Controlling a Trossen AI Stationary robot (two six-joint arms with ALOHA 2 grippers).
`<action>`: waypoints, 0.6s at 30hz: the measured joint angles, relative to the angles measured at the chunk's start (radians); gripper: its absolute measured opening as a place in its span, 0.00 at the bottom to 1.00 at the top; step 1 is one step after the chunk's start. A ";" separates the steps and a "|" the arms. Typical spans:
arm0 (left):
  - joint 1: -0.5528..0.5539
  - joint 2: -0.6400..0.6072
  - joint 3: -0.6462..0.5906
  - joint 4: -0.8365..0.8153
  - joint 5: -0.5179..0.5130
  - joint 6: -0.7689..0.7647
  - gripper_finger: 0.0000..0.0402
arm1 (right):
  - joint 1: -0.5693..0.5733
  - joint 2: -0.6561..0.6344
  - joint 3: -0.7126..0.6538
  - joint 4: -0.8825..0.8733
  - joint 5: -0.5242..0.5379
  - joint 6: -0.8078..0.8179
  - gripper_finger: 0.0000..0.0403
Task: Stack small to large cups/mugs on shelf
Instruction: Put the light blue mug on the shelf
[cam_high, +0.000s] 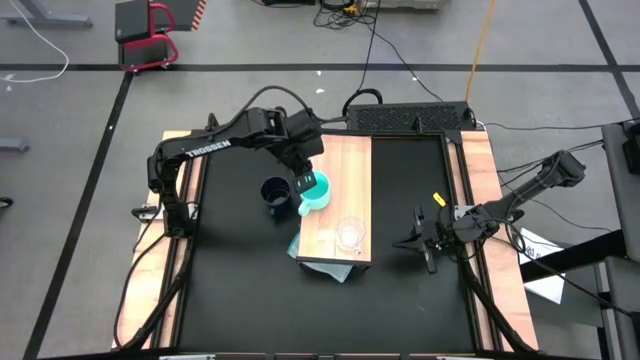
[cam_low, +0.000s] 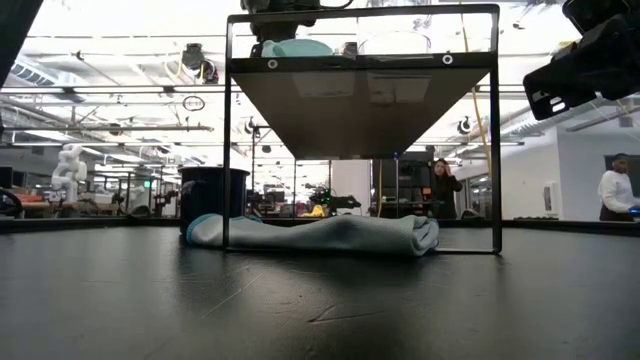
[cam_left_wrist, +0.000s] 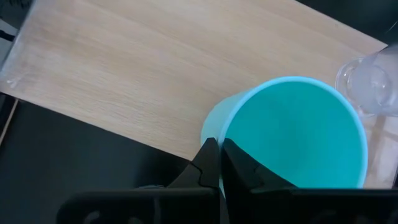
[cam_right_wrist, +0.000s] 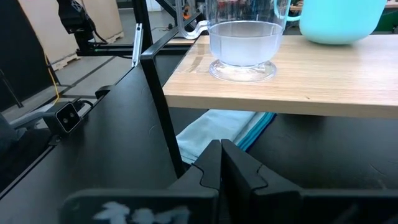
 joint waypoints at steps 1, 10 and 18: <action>0.000 0.000 -0.003 0.001 -0.001 0.000 0.00 | 0.000 0.000 0.000 0.000 0.000 0.000 0.00; -0.017 -0.002 -0.021 0.024 -0.027 0.022 0.00 | 0.000 0.000 0.000 0.000 0.000 -0.003 0.00; -0.022 -0.002 -0.021 0.024 -0.039 0.025 0.01 | 0.000 0.000 0.000 0.000 0.000 -0.003 0.00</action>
